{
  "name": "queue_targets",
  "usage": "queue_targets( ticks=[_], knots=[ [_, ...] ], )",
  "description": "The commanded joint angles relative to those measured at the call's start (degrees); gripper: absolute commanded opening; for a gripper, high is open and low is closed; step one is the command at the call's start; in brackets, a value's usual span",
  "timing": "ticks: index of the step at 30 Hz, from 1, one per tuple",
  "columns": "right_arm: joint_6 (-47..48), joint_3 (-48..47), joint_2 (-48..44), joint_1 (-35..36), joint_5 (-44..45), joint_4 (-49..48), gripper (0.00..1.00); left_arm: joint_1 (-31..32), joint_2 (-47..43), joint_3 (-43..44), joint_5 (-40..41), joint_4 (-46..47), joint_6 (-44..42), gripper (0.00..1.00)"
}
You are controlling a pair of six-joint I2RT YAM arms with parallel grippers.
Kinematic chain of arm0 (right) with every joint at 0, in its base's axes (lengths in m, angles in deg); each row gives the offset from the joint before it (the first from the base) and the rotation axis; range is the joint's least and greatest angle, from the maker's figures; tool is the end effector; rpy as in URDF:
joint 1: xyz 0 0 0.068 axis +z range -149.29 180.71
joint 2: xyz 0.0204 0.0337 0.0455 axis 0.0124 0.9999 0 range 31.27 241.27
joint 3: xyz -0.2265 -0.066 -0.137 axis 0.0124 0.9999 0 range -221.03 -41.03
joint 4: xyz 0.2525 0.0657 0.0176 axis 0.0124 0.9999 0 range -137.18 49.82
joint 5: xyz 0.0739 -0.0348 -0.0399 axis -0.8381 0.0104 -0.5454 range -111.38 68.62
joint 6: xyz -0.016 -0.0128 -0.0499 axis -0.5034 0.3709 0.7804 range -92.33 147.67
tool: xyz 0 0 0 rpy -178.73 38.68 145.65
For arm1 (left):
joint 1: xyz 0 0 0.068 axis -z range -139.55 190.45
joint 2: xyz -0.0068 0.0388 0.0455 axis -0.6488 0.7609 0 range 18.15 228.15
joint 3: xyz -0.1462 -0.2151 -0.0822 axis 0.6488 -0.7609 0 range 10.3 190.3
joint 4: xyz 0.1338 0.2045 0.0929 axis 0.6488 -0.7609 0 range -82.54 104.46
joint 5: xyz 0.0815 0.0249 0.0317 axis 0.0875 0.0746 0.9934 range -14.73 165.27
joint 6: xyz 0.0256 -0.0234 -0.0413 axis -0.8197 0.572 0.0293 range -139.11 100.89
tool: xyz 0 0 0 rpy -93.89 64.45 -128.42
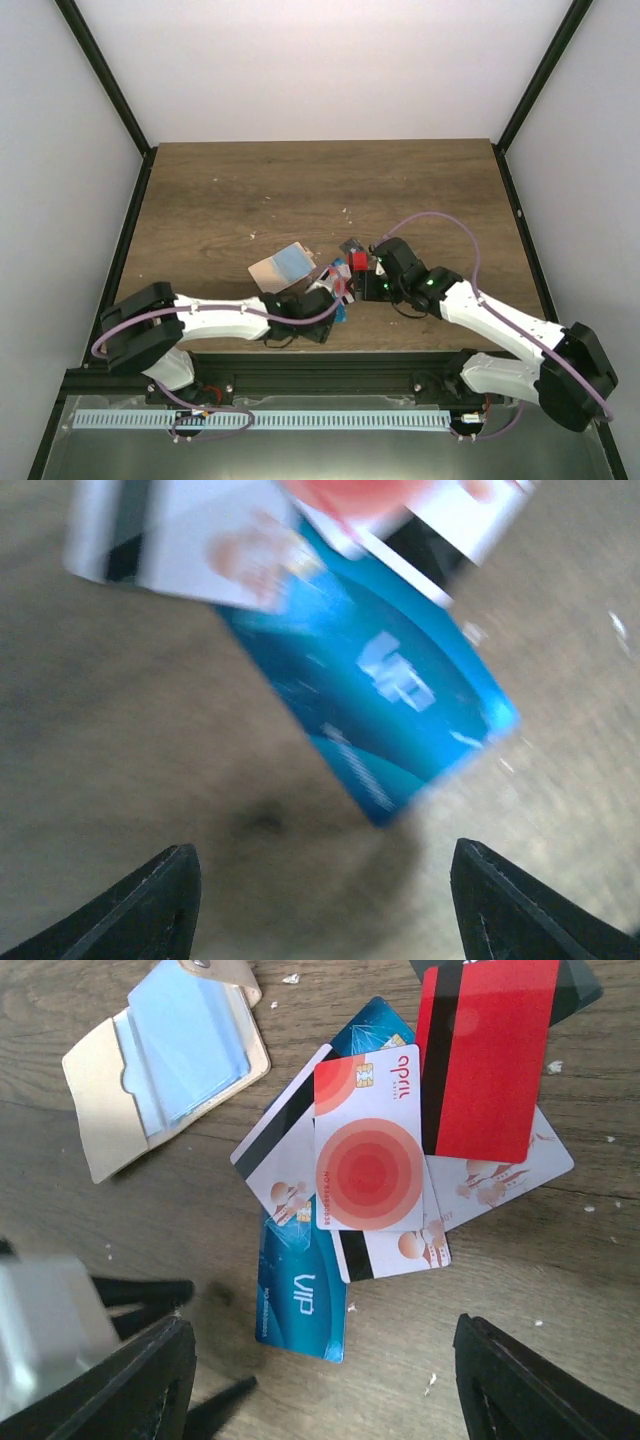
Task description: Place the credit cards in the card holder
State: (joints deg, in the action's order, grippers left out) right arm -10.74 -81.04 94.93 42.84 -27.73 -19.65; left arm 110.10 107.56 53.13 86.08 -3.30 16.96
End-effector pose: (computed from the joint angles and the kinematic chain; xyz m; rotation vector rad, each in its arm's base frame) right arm 0.1605 0.1506 0.2216 -0.1353 2.6024 0.7036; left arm 0.1024 -0.2569 0.1425 0.7251 2.6052 -0.3365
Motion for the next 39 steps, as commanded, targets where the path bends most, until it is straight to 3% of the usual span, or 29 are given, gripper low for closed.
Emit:
queue_targets(
  ticks=[1, 8, 12, 16, 26, 29, 35, 39],
  knots=[
    [0.3, 3.8, 1.7, -4.0, -2.4, -9.4, 0.72, -6.5, -3.0, -1.0, 0.0, 1.2, 0.5, 0.7],
    [3.2, 1.3, 13.6, -7.0, -9.5, -16.9, 0.68, -15.0, 1.0, 3.6, -5.9, 5.8, -4.7, 0.69],
    [4.6, -0.2, 18.4, -9.6, -9.5, -18.3, 0.67, -18.3, 5.8, 7.6, -8.5, 6.8, -7.6, 0.62],
    [6.7, -2.3, 20.4, -11.8, -8.8, -20.7, 0.66, -19.6, 8.9, 11.6, -9.5, 7.9, -9.6, 0.61],
    [9.9, -12.5, 32.9, -14.2, 5.3, -17.1, 0.57, -22.2, 24.3, 28.2, -9.2, 2.4, -13.4, 0.6],
    [11.2, -13.6, 36.7, -14.2, 4.4, -16.1, 0.51, -22.2, 27.7, 31.7, -10.0, 0.4, -13.9, 0.56],
    [12.7, -8.0, 36.3, -13.9, -7.7, -16.1, 0.33, -21.5, 26.8, 26.5, -15.1, 2.7, -14.5, 0.49],
    [12.8, -3.3, 33.2, -11.8, -12.4, -14.2, 0.28, -19.1, 23.8, 20.1, -17.0, 5.9, -13.5, 0.47]
  ],
)
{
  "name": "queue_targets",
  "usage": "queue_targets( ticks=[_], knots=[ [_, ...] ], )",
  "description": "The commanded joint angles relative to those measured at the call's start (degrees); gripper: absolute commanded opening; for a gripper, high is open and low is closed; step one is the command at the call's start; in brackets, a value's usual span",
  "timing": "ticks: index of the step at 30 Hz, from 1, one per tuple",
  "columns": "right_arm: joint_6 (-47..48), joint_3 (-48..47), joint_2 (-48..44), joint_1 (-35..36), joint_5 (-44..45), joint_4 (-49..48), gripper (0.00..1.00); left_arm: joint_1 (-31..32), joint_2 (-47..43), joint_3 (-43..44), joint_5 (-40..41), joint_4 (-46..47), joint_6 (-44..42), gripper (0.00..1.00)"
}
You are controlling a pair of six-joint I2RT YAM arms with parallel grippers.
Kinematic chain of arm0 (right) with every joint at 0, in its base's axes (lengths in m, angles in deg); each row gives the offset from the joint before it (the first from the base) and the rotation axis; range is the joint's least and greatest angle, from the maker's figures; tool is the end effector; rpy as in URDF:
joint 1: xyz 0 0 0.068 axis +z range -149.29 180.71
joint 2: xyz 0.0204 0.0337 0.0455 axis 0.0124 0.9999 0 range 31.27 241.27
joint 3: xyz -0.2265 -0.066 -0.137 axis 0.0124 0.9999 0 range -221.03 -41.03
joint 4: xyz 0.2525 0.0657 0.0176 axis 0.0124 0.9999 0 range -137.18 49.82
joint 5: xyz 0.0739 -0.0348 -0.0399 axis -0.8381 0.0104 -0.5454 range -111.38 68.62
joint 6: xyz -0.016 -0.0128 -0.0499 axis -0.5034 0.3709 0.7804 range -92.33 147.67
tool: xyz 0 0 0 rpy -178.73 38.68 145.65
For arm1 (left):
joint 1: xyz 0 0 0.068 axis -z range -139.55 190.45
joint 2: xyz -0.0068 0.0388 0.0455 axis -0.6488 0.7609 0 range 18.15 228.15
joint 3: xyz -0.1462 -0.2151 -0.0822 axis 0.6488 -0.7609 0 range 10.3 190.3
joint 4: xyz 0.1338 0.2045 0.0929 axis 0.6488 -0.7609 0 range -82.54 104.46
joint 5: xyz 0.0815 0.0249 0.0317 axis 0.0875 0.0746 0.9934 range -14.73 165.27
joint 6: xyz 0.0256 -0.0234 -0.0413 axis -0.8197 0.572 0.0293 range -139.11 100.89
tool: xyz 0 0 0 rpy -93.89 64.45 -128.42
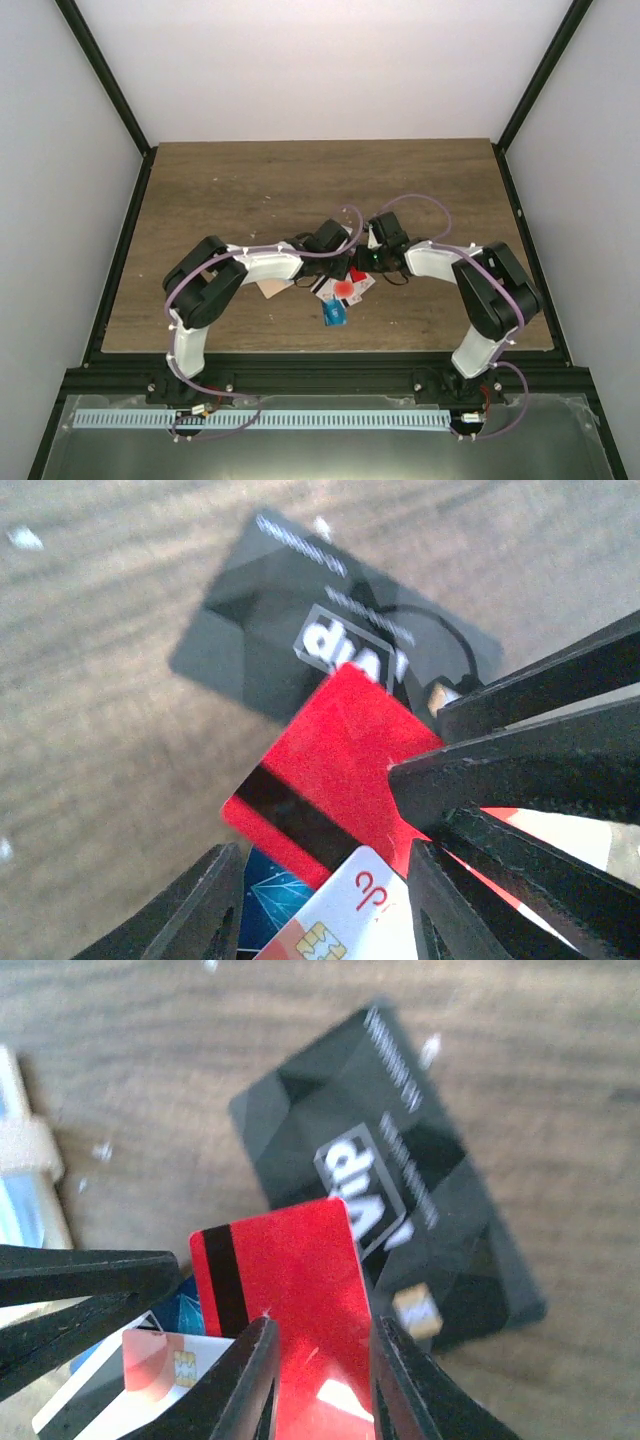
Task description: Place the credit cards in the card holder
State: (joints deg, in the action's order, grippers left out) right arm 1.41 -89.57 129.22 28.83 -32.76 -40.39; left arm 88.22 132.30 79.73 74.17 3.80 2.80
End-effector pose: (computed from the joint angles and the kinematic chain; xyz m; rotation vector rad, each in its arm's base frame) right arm 0.2808 0.1581 0.1374 -0.1227 2.6401 0.6008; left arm 0.2727 -0.3015 0.1344 0.5924 2.5461 -0.4861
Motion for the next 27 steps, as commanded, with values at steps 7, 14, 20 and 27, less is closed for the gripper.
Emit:
queue_targets(
  ticks=[7, 14, 20, 27],
  knots=[
    [-4.7, 13.6, -8.0, 9.1, -10.0, 9.6, 0.27, 9.4, -8.4, -19.2, -4.6, 3.7, 6.5, 0.47],
    [-8.7, 17.9, -15.3, 13.1, -8.9, 14.4, 0.28, 14.8, -14.3, -25.6, -3.0, 4.4, 11.6, 0.48],
    [-8.5, 14.1, -22.9, 13.0, -5.4, 22.0, 0.41, 14.6, -18.8, -24.0, 1.5, 0.8, 11.8, 0.49],
    [-13.5, 15.1, -33.1, 13.3, -14.6, 26.0, 0.55, 14.5, -26.8, -25.0, 1.8, -2.7, 11.5, 0.49]
  ],
)
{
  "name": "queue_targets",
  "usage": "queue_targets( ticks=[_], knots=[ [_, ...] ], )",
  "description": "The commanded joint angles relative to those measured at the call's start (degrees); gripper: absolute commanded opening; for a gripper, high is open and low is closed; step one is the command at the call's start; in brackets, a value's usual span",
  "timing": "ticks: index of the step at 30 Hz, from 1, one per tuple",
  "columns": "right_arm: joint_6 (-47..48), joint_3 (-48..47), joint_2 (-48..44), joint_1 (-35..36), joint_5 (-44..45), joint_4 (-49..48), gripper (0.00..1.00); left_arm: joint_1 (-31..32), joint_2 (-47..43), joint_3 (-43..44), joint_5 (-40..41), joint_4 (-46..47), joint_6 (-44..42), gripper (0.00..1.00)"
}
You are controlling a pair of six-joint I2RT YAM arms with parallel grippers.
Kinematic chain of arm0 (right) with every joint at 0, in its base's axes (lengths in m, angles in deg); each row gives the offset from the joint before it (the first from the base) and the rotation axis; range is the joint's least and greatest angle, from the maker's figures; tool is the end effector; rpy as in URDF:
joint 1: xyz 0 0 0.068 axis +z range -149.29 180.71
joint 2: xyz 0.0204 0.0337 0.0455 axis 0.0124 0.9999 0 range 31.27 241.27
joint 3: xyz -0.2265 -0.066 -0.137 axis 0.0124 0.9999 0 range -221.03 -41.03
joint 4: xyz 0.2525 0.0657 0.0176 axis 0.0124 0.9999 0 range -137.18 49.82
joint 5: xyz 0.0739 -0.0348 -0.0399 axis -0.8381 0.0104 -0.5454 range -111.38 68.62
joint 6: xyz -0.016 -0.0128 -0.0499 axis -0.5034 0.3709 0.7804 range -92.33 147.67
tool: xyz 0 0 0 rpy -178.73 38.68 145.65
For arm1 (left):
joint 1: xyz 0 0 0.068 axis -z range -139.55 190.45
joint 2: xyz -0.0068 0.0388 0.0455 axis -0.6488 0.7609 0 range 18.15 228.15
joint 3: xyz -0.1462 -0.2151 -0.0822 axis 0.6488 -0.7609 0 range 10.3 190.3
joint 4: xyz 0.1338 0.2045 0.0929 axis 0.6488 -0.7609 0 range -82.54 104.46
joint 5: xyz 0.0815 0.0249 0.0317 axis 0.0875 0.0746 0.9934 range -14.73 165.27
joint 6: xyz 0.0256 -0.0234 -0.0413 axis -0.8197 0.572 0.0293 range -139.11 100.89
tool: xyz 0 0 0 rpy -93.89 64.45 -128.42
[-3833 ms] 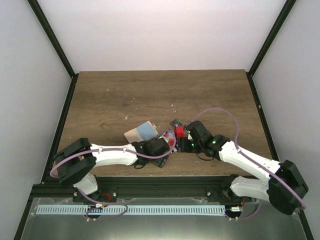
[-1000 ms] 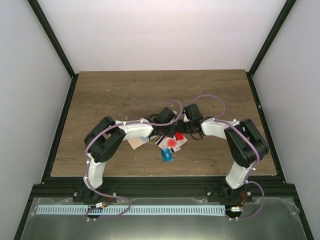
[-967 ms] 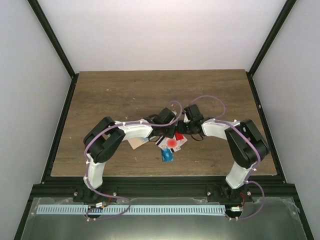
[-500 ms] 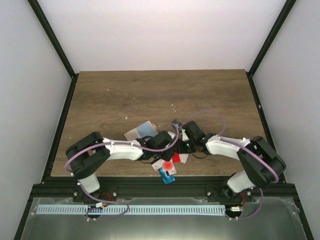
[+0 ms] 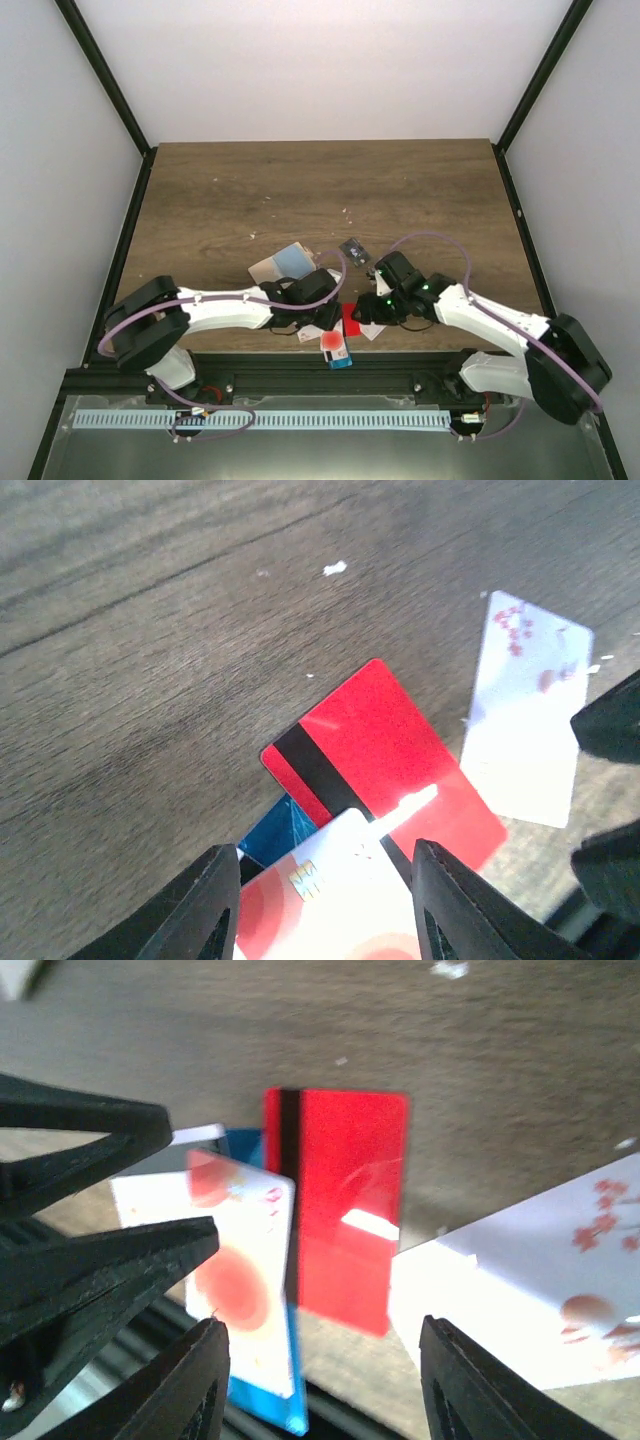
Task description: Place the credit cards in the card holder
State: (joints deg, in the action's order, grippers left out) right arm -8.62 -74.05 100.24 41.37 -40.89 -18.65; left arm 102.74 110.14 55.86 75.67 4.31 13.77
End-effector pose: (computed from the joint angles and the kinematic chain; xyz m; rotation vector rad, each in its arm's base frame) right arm 0.1479 0.1428 0.1676 -0.2230 2.8900 0.7978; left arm 0.1405 -0.2671 0.1496 0.6781 2.5952 -0.5883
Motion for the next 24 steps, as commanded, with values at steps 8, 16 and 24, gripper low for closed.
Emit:
queue_targets(
  ticks=[8, 16, 24],
  knots=[
    [-9.9, 3.2, -5.6, 6.5, -11.5, 3.4, 0.57, 0.0, -8.0, -6.1, -7.6, -2.3, -0.9, 0.42],
    [-15.0, 8.0, -3.2, 11.8, -14.1, -4.9, 0.57, 0.0, -7.4, -9.1, -10.8, 0.9, -0.9, 0.4],
    [-16.7, 11.5, 1.3, 12.2, -14.1, -14.8, 0.53, 0.0, -5.6, -9.7, -11.5, 2.7, -0.5, 0.39]
  ],
)
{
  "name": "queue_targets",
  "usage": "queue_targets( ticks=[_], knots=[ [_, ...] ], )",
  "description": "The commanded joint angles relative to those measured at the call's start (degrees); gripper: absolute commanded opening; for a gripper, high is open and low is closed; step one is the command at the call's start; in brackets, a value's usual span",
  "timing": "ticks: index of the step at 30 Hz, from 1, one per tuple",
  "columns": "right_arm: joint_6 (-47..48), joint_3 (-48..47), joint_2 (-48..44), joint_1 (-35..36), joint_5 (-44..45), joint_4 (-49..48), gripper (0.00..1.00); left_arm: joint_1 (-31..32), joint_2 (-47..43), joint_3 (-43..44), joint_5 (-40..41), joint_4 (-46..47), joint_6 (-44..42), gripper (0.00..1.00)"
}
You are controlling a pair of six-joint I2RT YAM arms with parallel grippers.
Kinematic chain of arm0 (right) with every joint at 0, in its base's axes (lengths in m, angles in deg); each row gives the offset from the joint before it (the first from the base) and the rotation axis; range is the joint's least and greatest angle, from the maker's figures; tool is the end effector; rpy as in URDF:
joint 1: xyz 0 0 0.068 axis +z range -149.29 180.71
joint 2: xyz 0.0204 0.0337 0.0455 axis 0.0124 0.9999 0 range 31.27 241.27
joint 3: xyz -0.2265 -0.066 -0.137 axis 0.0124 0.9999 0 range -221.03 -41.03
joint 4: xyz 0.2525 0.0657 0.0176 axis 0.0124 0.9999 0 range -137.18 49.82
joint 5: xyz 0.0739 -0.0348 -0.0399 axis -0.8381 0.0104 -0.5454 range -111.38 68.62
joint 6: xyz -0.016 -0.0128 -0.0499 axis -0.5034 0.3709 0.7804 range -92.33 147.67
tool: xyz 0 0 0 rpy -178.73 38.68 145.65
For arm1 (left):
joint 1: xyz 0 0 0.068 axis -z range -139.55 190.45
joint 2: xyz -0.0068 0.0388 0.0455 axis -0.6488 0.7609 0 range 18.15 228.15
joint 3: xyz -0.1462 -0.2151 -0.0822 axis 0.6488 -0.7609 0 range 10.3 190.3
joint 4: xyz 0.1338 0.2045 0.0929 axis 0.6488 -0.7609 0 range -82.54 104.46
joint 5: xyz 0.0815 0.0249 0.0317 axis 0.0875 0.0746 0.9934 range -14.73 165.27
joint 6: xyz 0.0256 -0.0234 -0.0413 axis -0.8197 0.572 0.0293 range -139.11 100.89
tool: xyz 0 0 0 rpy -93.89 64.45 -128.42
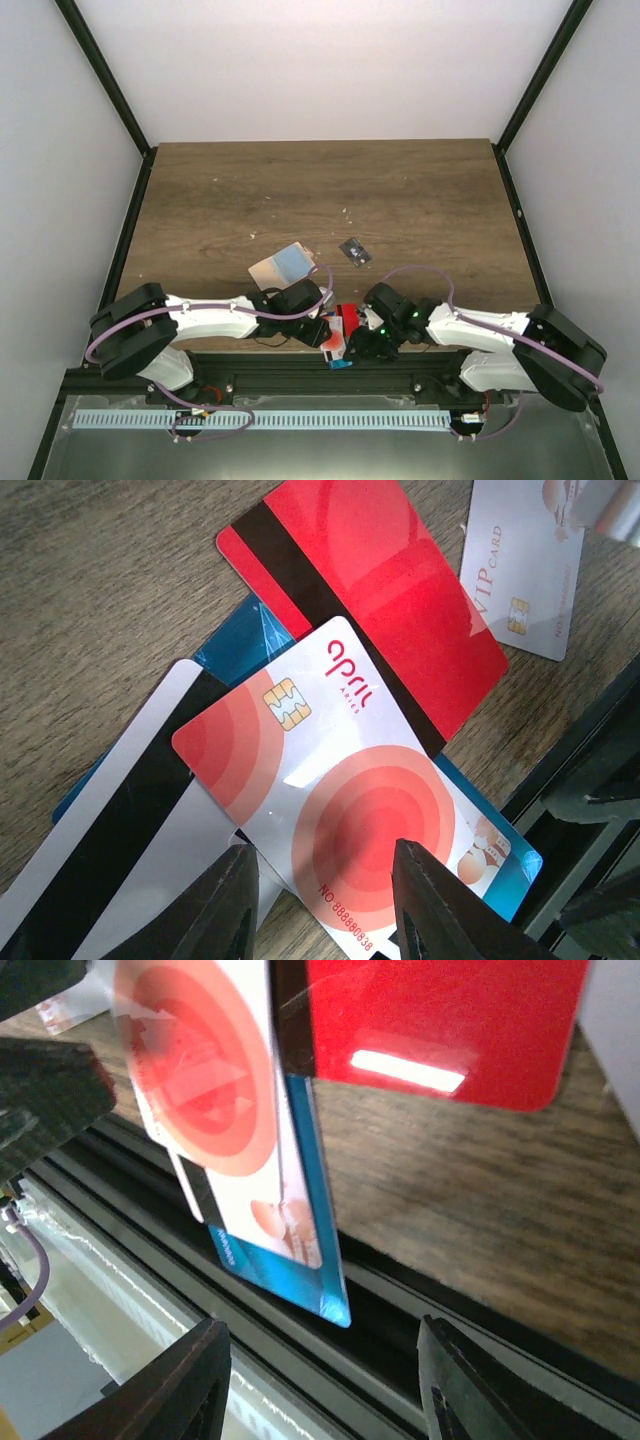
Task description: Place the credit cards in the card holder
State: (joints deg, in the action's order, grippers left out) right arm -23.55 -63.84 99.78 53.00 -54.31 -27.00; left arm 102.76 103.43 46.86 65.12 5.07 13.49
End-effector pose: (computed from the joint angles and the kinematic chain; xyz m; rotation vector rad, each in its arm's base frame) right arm 0.0946 0.1542 0.1309 0.2015 -2.7808 -0.9759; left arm 0.1164 -0.2354 0.1394 0.7850 2.6832 -0.7562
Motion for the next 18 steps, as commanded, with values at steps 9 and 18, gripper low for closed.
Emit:
queue_targets(
  ticks=[9, 18],
  knots=[
    [-2.7, 4.5, 5.1, 0.6, -3.1, -14.8, 0.43, 0.0, 1.5, -0.6, -0.7, 1.8, 0.1, 0.39],
    [-3.9, 7.0, 5.9, 0.6, -6.2, -20.4, 0.25, 0.0, 2.7, -0.5, -0.5, 2.3, 0.4, 0.39]
  ],
)
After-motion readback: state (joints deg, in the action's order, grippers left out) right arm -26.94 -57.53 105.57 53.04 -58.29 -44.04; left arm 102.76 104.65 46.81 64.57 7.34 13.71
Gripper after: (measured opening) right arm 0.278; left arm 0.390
